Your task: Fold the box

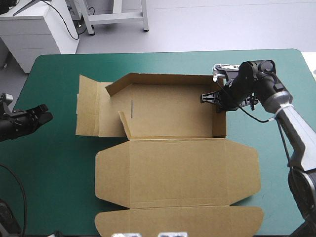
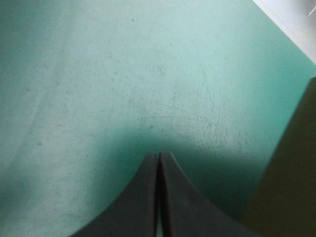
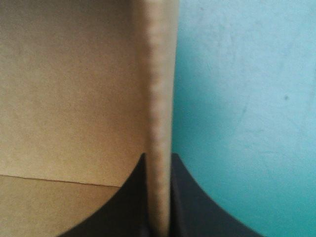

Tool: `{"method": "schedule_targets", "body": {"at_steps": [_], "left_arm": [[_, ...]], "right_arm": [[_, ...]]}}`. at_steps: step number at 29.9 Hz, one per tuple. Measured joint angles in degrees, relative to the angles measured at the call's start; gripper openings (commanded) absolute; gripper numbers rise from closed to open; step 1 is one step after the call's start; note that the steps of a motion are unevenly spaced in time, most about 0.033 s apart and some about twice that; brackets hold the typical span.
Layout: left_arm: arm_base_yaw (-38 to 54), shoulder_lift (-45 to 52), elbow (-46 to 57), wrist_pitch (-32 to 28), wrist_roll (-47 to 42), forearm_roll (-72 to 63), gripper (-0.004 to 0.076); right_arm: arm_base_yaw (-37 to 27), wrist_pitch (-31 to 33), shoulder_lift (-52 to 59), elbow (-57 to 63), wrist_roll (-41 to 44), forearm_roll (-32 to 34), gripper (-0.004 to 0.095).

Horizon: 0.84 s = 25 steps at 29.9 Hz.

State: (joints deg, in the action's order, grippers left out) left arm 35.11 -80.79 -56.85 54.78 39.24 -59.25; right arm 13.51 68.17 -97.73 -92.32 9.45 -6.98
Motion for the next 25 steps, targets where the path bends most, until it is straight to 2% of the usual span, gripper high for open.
{"method": "schedule_targets", "body": {"at_steps": [6,20,22,25], "left_arm": [[0.0,0.0,0.0,0.04,0.0,-0.51,-0.0008],[0.0,0.0,0.0,0.03,0.02,-0.56,-0.0008],[0.0,0.0,0.0,0.03,0.02,-0.56,-0.0008],[0.0,0.0,0.0,0.03,0.02,-0.56,-0.0008]], "right_arm": [[0.0,2.71,-3.82,-0.82,1.22,3.99,0.0004],[-0.05,2.41,-13.62,-6.71,1.45,3.42,0.001],[-0.05,2.69,-14.09,-7.35,1.16,3.35,0.0037],[-0.05,2.88,-14.3,-8.1,0.58,2.92,0.0149]]}}
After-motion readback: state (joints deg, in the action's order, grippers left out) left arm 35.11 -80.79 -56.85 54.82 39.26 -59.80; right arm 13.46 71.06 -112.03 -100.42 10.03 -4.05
